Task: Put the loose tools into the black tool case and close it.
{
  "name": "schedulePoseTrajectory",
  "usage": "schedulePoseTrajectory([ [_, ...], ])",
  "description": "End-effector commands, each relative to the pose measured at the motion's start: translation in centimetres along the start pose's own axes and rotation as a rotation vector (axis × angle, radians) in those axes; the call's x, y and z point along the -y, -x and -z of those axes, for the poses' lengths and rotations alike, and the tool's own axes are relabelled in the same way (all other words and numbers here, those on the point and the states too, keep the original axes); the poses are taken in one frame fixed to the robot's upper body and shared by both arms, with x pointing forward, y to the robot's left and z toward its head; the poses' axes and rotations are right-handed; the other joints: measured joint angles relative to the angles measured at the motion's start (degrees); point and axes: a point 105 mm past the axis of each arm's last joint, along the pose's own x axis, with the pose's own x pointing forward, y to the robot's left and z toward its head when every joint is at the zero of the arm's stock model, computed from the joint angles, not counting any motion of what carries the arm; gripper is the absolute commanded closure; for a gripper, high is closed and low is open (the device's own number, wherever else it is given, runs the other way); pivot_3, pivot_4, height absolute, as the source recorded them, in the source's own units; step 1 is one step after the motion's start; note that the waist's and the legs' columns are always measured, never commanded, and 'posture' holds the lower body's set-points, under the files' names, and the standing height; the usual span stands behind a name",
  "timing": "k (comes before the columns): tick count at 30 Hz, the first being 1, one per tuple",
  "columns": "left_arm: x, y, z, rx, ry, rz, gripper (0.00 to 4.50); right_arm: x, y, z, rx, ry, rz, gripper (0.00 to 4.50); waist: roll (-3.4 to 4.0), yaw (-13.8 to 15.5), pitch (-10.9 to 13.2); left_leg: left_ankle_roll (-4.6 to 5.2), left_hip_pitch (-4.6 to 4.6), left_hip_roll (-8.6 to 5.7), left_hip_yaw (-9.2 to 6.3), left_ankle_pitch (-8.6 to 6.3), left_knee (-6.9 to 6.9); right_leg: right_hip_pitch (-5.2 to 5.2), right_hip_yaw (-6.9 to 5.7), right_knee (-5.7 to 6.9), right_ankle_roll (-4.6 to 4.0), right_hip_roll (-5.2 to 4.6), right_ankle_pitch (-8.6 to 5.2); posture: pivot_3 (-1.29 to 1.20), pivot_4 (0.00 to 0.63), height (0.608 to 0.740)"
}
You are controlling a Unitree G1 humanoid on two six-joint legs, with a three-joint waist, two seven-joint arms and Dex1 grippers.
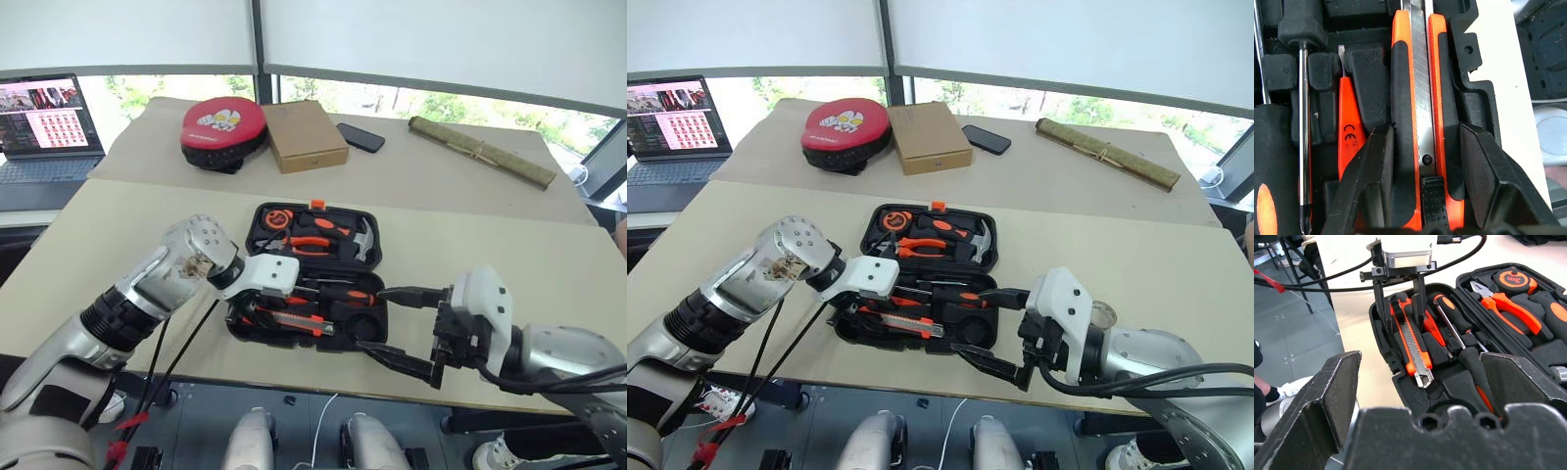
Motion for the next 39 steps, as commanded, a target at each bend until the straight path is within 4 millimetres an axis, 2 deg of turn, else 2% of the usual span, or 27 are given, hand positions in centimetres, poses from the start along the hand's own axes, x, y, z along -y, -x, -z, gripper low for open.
schedulePoseTrajectory([
  [1,0.1,-0.3,-0.3,0.013,0.032,0.011,1.97,-0.2,0.1,-1.0,0.035,0.028,0.002,0.00,0.00,0.08,0.00,0.00,0.00,-0.01,0.00,0.00,0.00,0.01,0.00,0.00,0.00,-0.01,0.00,0.00,0.150,0.740],
  [2,0.3,-0.1,-0.6,0.032,0.047,0.023,1.74,-0.2,0.1,-1.0,0.035,0.026,0.000,0.00,0.00,0.09,0.00,0.00,0.00,-0.02,-0.01,0.00,0.01,0.01,0.00,0.00,0.00,-0.02,0.00,0.00,0.150,0.740],
  [6,0.3,1.1,-1.7,0.100,0.121,0.033,0.23,0.0,-0.1,-1.0,0.038,0.022,-0.003,0.00,0.00,0.09,0.00,0.00,-0.02,-0.02,-0.03,0.00,0.02,0.00,0.00,0.01,0.01,-0.02,0.00,0.00,0.150,0.740],
  [7,0.2,1.6,-1.9,0.117,0.128,0.030,0.11,0.1,-0.2,-1.0,0.038,0.021,-0.003,0.00,0.00,0.09,0.00,0.00,-0.02,-0.02,-0.04,0.00,0.02,0.00,0.00,0.01,0.01,-0.01,0.00,0.00,0.150,0.740],
  [13,-0.3,3.9,-2.1,0.179,0.107,-0.030,0.11,0.5,-0.3,-0.9,0.040,0.016,-0.001,0.00,0.00,-0.21,0.00,0.01,-0.04,-0.01,-0.06,0.00,0.00,-0.06,0.00,0.03,0.00,0.01,-0.01,0.00,0.150,0.740],
  [15,-0.2,4.9,-2.5,0.240,0.044,-0.043,0.11,0.6,-0.3,-0.8,0.038,0.015,0.000,0.00,0.00,-0.23,0.01,0.01,-0.04,-0.01,-0.06,0.00,-0.01,-0.06,0.01,0.03,-0.01,0.01,-0.01,0.00,0.150,0.740],
  [18,-0.2,5.5,-2.3,0.329,-0.035,-0.074,0.80,0.7,-0.2,-0.8,0.038,0.015,0.002,0.00,0.01,-0.18,0.00,0.01,-0.04,-0.01,-0.05,0.00,0.00,-0.06,0.01,0.03,-0.01,0.00,-0.01,0.00,0.150,0.740],
  [20,-0.4,5.3,-1.8,0.368,-0.043,-0.095,1.71,0.8,-0.2,-0.7,0.037,0.015,0.002,0.00,0.02,-0.21,0.00,0.01,-0.02,-0.01,-0.04,0.00,-0.01,-0.06,0.01,0.03,-0.01,0.00,-0.01,0.00,0.150,0.740],
  [23,-0.3,3.8,-0.6,0.418,-0.068,-0.126,2.72,0.7,-0.1,-0.5,0.034,0.012,0.001,0.00,0.02,-0.18,0.00,0.01,-0.02,-0.01,-0.02,0.00,-0.01,-0.05,0.01,0.03,-0.01,0.00,-0.01,0.00,0.150,0.740],
  [27,0.4,3.0,-0.3,0.449,-0.089,-0.131,4.25,0.6,0.1,-0.3,0.030,0.006,0.003,0.00,0.00,-0.06,0.01,0.01,-0.08,0.00,-0.03,0.00,0.02,-0.06,0.00,0.02,-0.01,-0.01,0.00,0.00,0.150,0.740],
  [28,0.6,2.8,-0.3,0.450,-0.093,-0.133,4.46,0.6,0.1,-0.3,0.028,0.005,0.004,0.00,0.00,-0.07,0.01,0.00,-0.07,0.00,-0.03,0.00,0.02,-0.06,0.00,0.02,-0.01,-0.02,0.00,0.00,0.150,0.740],
  [33,0.2,1.9,0.3,0.424,-0.106,-0.177,4.46,0.5,0.3,-0.2,0.025,0.003,0.005,0.00,0.01,-0.13,0.01,0.00,-0.06,0.00,-0.02,0.00,0.01,-0.05,0.00,0.02,-0.01,-0.02,0.00,0.00,0.150,0.740],
  [39,0.3,0.6,2.0,0.405,-0.085,-0.155,4.46,0.5,0.2,-0.4,0.024,0.006,0.006,0.00,0.01,-0.16,0.00,0.00,-0.04,0.00,-0.01,0.00,0.00,-0.06,0.00,0.03,-0.01,-0.01,0.00,0.00,0.150,0.740],
])
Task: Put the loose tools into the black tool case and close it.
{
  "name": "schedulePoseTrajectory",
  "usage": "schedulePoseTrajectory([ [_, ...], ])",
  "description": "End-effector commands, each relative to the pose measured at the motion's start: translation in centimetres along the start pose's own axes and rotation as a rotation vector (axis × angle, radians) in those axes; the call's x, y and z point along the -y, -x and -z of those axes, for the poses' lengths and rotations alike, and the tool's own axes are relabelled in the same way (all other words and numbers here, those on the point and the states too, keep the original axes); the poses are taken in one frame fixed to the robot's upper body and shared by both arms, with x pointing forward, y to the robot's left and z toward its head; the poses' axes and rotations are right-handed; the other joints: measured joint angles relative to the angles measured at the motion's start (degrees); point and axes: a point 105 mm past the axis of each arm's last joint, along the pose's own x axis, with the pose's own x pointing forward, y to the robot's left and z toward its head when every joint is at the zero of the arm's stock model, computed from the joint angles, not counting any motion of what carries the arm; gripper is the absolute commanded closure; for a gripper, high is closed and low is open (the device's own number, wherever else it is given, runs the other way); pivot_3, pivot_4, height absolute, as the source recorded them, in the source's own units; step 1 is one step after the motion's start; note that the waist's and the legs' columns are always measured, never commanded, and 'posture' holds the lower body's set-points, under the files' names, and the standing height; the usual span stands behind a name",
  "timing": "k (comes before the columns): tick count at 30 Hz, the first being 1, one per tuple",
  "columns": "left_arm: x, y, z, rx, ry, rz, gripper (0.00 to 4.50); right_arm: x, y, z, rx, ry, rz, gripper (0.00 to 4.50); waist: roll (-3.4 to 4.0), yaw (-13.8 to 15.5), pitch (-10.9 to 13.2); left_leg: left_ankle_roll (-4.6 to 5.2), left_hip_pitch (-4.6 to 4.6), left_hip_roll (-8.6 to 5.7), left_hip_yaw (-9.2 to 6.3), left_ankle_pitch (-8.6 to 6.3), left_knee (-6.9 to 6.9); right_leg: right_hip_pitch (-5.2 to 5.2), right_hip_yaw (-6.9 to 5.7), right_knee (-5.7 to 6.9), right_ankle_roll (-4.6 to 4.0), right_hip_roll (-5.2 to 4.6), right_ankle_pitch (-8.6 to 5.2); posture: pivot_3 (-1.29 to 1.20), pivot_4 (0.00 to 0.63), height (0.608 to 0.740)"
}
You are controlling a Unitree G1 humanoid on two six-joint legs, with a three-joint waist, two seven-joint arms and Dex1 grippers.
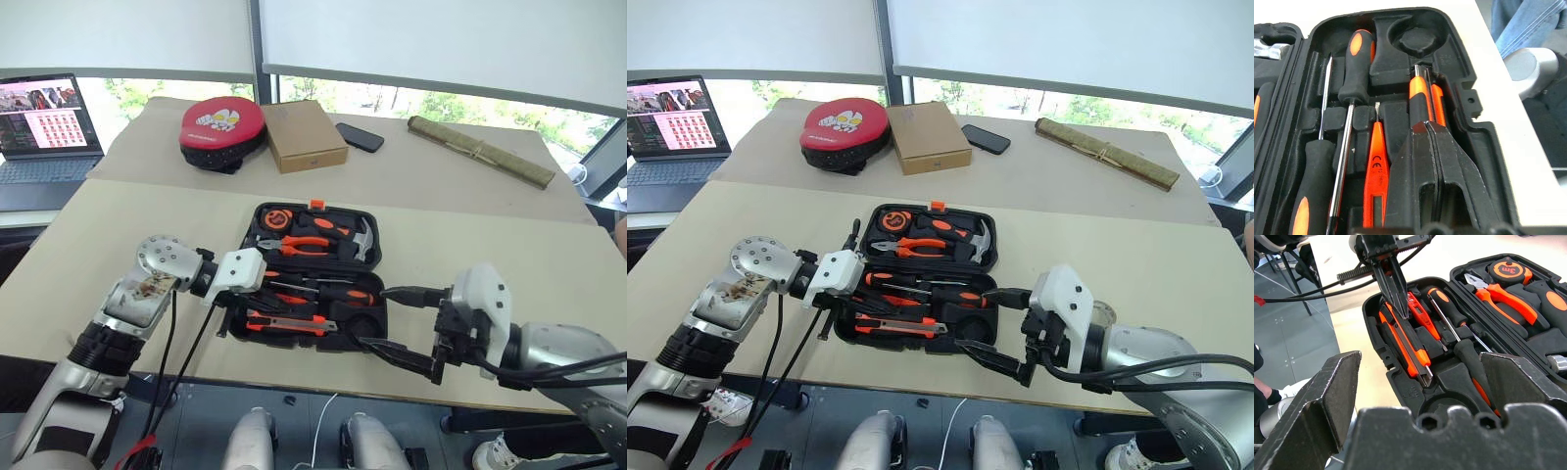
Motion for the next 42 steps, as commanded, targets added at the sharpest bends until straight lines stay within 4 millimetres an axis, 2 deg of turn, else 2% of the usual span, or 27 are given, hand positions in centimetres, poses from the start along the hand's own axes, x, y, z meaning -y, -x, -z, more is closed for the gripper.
schedulePoseTrajectory([
  [1,0.1,-0.3,0.7,-0.003,-0.011,0.003,4.46,0.0,0.2,-1.0,0.031,0.041,0.008,0.00,0.00,0.01,0.00,0.00,0.00,0.00,0.00,0.00,0.00,0.00,0.00,0.00,0.00,0.00,0.00,0.00,0.150,0.740],
  [8,0.7,-1.4,2.7,-0.029,-0.006,0.022,4.46,0.1,0.2,-1.0,0.026,0.040,0.010,0.00,0.05,0.08,-0.04,0.00,0.05,0.00,0.01,0.00,0.00,0.06,0.00,-0.02,0.00,-0.02,0.00,0.00,0.150,0.740],
  [16,1.4,-2.5,3.3,-0.035,-0.017,0.058,4.46,0.2,0.3,-0.9,0.022,0.043,0.004,0.00,0.11,0.10,-0.12,0.00,0.12,0.00,0.01,0.00,0.01,0.15,0.00,-0.01,0.00,-0.02,0.00,0.00,0.150,0.740],
  [22,1.1,-2.2,2.5,-0.020,-0.028,0.038,4.46,0.4,0.5,-0.4,0.007,0.040,0.013,0.00,0.17,0.08,-0.19,0.00,0.14,0.00,0.01,0.00,0.00,0.16,0.00,-0.02,0.00,-0.02,0.00,0.00,0.150,0.740],
  [25,1.7,-2.3,2.7,-0.032,-0.044,0.063,4.46,0.4,0.4,-0.3,0.006,0.041,0.013,0.00,0.18,0.05,-0.19,0.00,0.14,0.00,0.01,0.00,0.00,0.16,0.00,-0.02,0.00,-0.02,0.00,0.00,0.150,0.740],
  [31,0.8,-0.8,0.3,0.042,-0.032,0.030,4.46,0.7,0.3,-0.3,0.006,0.043,0.017,0.00,0.19,-0.01,-0.19,0.00,0.13,0.00,0.01,0.00,-0.02,0.12,0.00,-0.02,0.00,-0.02,0.00,0.00,0.150,0.740],
  [34,1.2,-0.2,-0.6,0.068,-0.025,0.042,4.46,0.8,0.3,-0.3,0.004,0.042,0.020,0.00,0.18,-0.06,-0.18,0.00,0.08,0.00,0.02,0.00,-0.03,0.05,0.01,-0.01,0.00,-0.01,0.00,0.00,0.150,0.740],
  [38,1.1,-0.2,-1.0,0.089,-0.052,0.009,4.46,0.8,0.2,-0.2,0.005,0.041,0.020,0.00,0.18,-0.06,-0.18,0.00,0.09,0.01,0.02,0.00,-0.03,0.06,0.01,-0.01,0.00,-0.01,0.00,0.00,0.150,0.740],
  [42,1.4,-0.5,-0.4,0.038,-0.063,0.011,4.46,0.6,0.3,-0.2,0.004,0.037,0.016,0.00,0.18,-0.05,-0.18,0.00,0.08,0.01,0.03,0.00,-0.02,0.06,0.01,-0.01,0.00,-0.01,0.00,0.00,0.150,0.740],
])
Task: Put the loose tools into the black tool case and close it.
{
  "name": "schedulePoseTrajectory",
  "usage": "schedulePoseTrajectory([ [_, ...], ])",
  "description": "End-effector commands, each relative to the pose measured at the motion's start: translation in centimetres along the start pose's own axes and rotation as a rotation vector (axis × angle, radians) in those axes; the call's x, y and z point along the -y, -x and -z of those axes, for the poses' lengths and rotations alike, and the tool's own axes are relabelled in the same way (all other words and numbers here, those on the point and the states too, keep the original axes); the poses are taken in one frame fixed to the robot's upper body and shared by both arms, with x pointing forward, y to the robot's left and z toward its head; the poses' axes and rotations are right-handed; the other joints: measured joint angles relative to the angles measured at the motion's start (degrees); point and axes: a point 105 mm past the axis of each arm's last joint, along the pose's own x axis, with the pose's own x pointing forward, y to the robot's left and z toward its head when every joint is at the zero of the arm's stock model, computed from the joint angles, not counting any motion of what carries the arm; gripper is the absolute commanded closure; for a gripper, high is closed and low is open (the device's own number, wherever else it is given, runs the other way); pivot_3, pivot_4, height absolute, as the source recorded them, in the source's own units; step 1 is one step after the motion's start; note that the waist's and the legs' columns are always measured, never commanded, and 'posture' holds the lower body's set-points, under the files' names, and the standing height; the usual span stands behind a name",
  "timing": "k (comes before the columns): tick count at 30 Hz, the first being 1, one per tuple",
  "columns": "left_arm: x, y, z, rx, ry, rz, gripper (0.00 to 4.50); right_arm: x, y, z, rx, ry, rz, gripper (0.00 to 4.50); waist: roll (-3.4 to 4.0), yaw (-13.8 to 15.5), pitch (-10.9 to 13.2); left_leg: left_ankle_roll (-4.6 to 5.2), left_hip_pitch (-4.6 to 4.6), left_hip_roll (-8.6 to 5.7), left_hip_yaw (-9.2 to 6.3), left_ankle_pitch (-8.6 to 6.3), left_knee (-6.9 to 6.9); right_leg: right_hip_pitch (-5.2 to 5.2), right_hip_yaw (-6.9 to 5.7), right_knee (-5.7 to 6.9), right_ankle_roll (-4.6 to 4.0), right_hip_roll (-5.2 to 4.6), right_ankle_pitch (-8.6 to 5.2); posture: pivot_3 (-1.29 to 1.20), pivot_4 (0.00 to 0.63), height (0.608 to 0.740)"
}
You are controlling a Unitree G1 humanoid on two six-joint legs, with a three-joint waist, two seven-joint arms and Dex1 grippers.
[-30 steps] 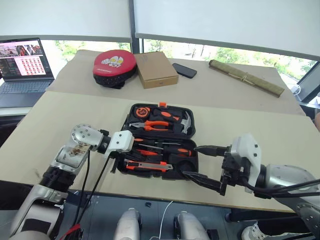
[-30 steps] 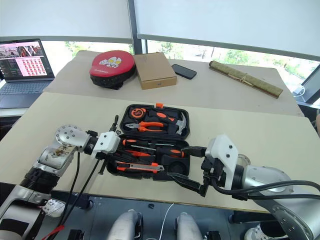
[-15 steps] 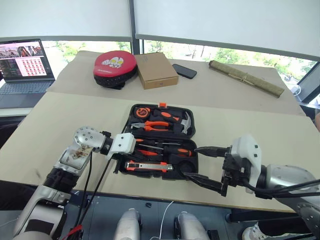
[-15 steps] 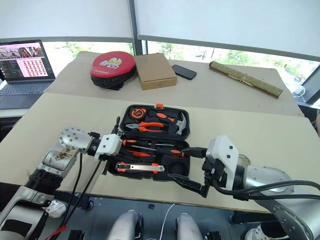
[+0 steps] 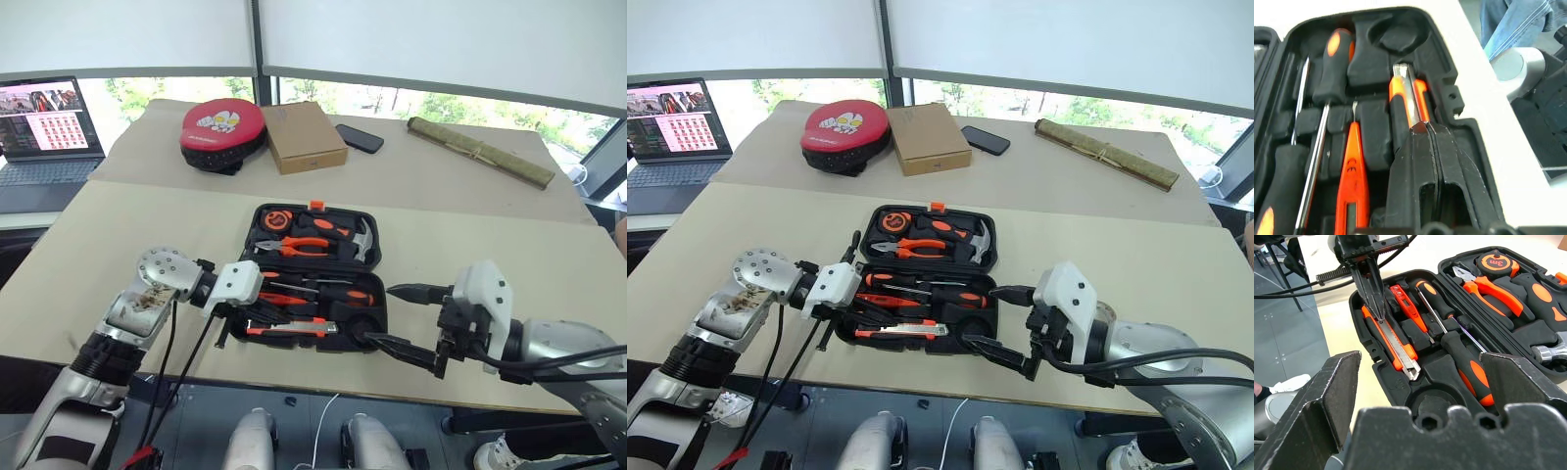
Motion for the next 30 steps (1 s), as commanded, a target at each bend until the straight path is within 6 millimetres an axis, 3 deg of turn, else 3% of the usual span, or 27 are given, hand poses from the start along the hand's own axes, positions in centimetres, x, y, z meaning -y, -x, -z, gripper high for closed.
schedulePoseTrajectory([
  [1,-0.1,0.1,0.0,-0.043,-0.049,-0.021,4.46,-0.3,0.1,-0.8,0.031,0.032,-0.009,0.00,0.00,0.01,0.00,0.00,0.00,0.00,0.00,0.00,0.00,0.00,0.00,0.00,0.00,0.00,0.00,0.00,0.150,0.740],
  [7,-0.8,-0.5,2.0,-0.099,-0.039,-0.046,4.46,-0.3,0.1,-1.1,0.037,0.032,-0.011,0.00,0.00,0.12,0.00,0.00,0.00,0.00,0.01,0.00,0.00,0.01,0.00,-0.01,0.00,0.00,0.00,0.00,0.150,0.740],
  [12,0.3,-1.0,3.9,-0.123,-0.015,-0.016,4.46,-0.4,0.2,-1.1,0.033,0.029,-0.008,0.00,0.01,0.29,-0.01,0.00,0.05,-0.01,0.01,0.00,0.03,0.09,-0.01,-0.02,0.00,-0.03,0.00,0.00,0.150,0.740],
  [20,0.0,-1.4,5.1,-0.133,0.025,-0.035,4.46,-0.3,0.2,-1.0,0.028,0.026,-0.002,0.00,0.30,0.22,-0.23,0.00,0.21,-0.01,0.01,0.00,0.02,0.29,-0.01,-0.04,0.00,-0.03,0.00,0.00,0.150,0.740],
  [25,-0.5,-0.1,2.5,-0.044,0.032,-0.067,4.46,-0.1,0.3,-1.1,0.025,0.028,0.011,0.00,0.30,0.09,-0.23,0.00,0.78,0.05,0.03,-0.01,-0.10,0.88,-0.04,-0.34,-0.29,-0.03,-0.27,0.00,0.150,0.740],
  [28,-1.5,1.9,0.4,-0.004,0.036,-0.118,3.75,0.4,1.2,-0.6,0.002,0.015,0.054,0.00,0.28,-0.03,-0.19,0.00,0.69,0.09,0.03,-0.01,-0.10,0.79,-0.04,-0.32,-0.29,0.00,-0.21,0.00,0.150,0.740],
  [30,-2.5,3.5,-1.1,0.030,0.064,-0.165,2.98,0.8,2.4,-0.1,-0.028,0.000,0.101,0.00,0.25,0.05,-0.17,0.00,0.59,0.09,0.02,-0.01,-0.13,0.71,-0.05,-0.31,-0.07,0.00,-0.06,0.00,0.150,0.740],
])
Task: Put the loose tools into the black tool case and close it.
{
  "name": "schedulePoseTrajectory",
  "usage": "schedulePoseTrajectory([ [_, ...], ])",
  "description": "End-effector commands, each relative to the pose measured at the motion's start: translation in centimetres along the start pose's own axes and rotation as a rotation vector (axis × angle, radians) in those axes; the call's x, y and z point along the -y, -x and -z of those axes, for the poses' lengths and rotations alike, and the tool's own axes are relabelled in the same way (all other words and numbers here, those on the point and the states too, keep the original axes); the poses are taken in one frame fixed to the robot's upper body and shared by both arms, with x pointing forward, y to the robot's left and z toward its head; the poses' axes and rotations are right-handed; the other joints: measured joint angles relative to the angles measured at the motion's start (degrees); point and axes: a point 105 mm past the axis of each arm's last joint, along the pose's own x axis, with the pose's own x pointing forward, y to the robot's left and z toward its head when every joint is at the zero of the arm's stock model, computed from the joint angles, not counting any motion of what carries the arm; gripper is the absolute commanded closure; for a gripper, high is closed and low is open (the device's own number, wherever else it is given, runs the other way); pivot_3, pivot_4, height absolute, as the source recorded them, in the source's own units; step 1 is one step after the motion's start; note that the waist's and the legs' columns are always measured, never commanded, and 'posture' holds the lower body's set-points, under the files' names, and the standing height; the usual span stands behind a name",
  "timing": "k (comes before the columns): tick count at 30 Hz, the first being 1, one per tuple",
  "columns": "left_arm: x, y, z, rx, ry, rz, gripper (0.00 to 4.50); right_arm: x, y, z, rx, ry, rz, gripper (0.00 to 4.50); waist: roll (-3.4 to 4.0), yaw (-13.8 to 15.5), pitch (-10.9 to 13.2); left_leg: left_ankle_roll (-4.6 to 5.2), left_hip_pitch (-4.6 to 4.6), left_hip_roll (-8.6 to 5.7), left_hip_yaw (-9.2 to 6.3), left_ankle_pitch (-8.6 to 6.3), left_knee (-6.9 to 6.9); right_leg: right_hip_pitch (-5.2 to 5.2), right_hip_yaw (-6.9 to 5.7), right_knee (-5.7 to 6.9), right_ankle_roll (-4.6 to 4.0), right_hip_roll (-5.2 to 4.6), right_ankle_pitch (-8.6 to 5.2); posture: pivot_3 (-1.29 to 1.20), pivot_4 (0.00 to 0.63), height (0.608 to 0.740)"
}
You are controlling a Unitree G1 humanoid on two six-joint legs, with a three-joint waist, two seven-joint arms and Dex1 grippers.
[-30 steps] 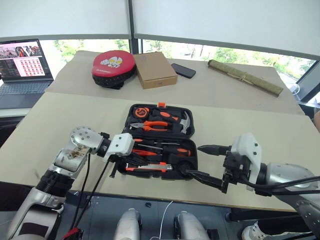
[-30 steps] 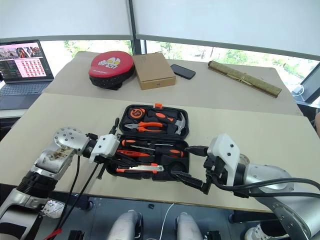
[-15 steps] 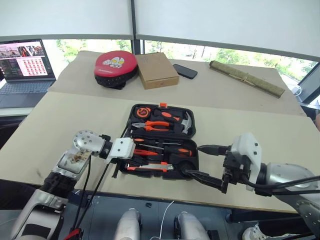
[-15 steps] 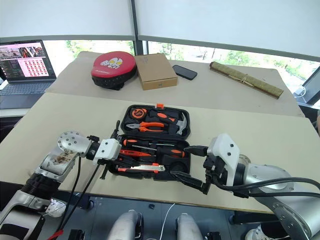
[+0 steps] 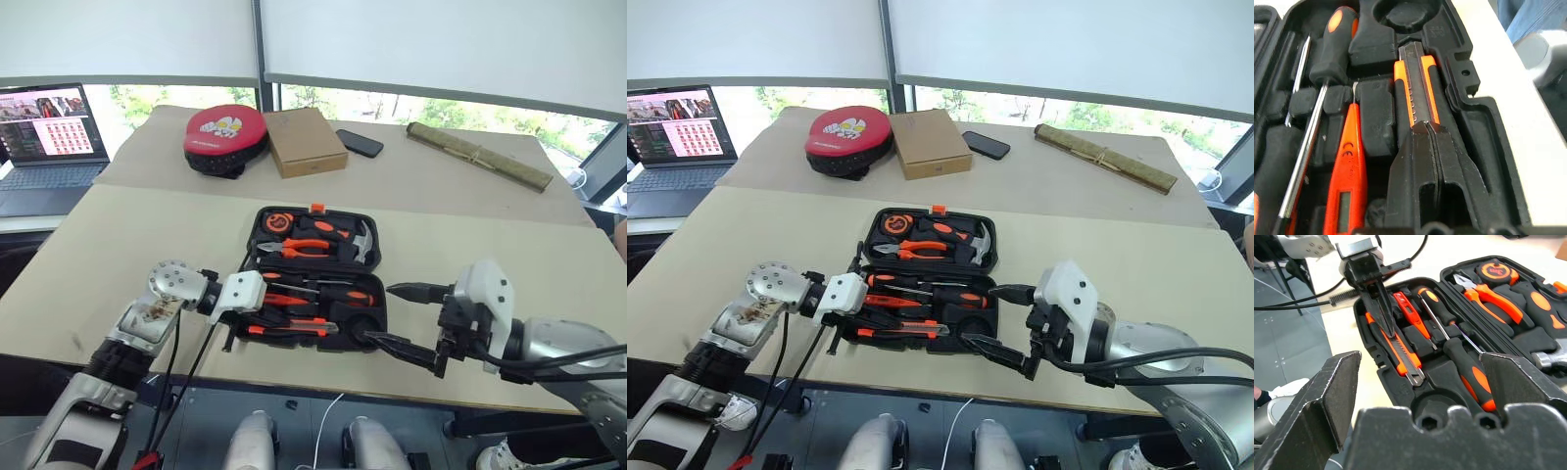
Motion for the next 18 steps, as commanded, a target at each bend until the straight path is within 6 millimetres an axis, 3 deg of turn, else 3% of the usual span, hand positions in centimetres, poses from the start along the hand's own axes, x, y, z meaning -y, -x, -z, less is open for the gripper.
schedulePoseTrajectory([
  [1,-2.5,3.6,-4.3,0.091,0.012,-0.110,2.66,0.8,2.5,0.2,-0.035,0.005,0.091,0.00,-0.04,0.39,0.03,0.01,-0.03,-0.01,-0.02,0.00,-0.01,0.00,-0.04,-0.01,0.02,0.00,-0.02,0.00,0.150,0.740],
  [4,-3.7,5.5,-6.9,0.176,0.075,-0.155,1.57,1.7,5.4,1.5,-0.092,-0.045,0.203,0.00,-0.07,0.68,0.05,0.02,-0.16,-0.06,-0.10,-0.01,0.00,0.00,-0.12,-0.07,0.09,-0.03,-0.05,0.00,0.150,0.740],
  [8,-3.7,6.5,-10.1,0.257,0.099,-0.128,0.13,2.7,10.0,3.5,-0.183,-0.108,0.356,0.00,-0.07,0.48,0.04,0.10,-0.19,-0.17,-0.12,-0.06,0.01,0.08,-0.04,-0.18,0.21,-0.05,-0.08,0.00,0.150,0.740],
  [12,-2.9,5.8,-11.3,0.273,0.084,-0.080,0.05,4.1,11.8,4.7,-0.215,-0.150,0.441,0.00,-0.09,-0.42,0.06,0.10,-0.07,-0.16,-0.14,-0.07,0.00,0.14,0.01,-0.19,0.42,-0.03,-0.21,0.00,0.150,0.740],
  [18,-1.5,4.5,-10.6,0.217,0.027,-0.001,0.05,5.4,10.1,6.3,-0.264,-0.143,0.404,0.00,-0.07,-0.92,0.07,0.10,0.04,-0.17,-0.11,-0.07,-0.12,0.13,0.09,-0.19,0.30,-0.02,-0.24,0.00,0.150,0.740],
])
